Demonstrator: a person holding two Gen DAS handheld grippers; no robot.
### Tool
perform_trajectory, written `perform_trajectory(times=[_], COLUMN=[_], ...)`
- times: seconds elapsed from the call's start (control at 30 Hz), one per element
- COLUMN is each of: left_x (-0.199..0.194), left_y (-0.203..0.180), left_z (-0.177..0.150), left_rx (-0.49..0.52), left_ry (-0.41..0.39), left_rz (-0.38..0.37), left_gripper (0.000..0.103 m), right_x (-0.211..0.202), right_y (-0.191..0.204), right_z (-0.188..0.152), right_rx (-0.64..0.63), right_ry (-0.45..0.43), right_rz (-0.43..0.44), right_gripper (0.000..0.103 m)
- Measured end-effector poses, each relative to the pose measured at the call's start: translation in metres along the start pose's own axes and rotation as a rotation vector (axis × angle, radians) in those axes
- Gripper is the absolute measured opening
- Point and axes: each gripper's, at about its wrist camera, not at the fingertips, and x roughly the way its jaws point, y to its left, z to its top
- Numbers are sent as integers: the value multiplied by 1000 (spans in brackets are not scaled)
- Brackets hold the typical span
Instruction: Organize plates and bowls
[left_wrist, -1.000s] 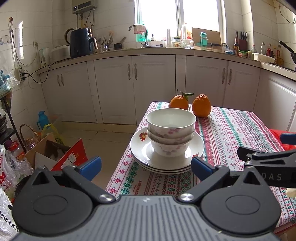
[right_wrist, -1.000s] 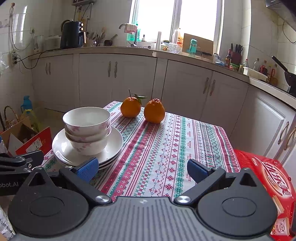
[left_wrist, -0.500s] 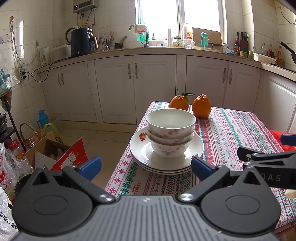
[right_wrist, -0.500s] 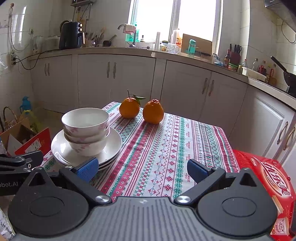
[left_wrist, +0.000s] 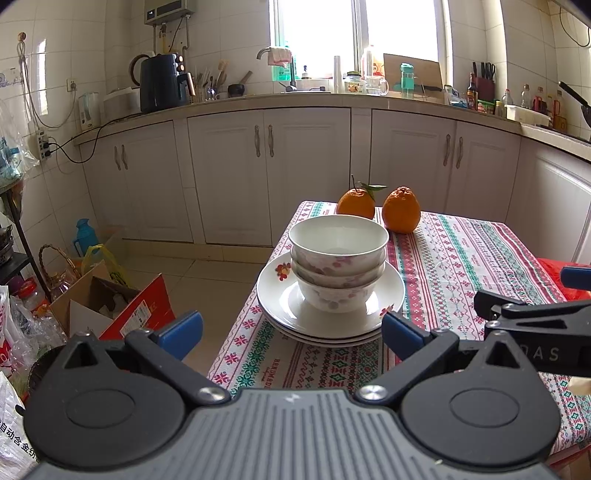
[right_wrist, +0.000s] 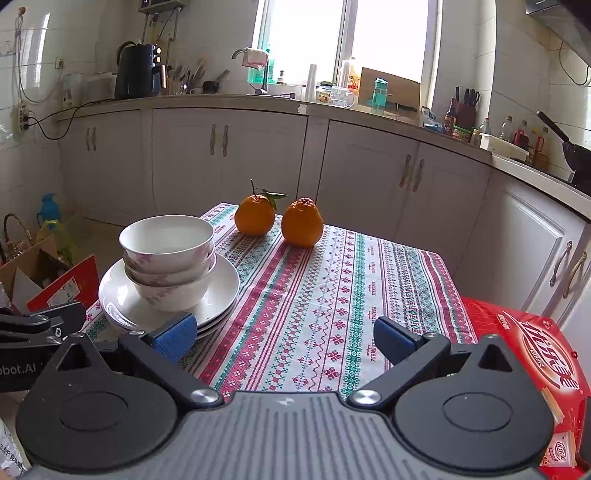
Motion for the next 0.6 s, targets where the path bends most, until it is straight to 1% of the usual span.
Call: perform_trajectory(times=[0.6], left_x=[0], left_y=[-2], left_z=[1], left_rx=[1], left_ry=[6], left_rz=[-3], left_gripper=[102], right_x=[0], right_y=[-1], right_z=[0], right_rx=[6], right_ry=[0], right_rz=[-7], right_gripper=[103])
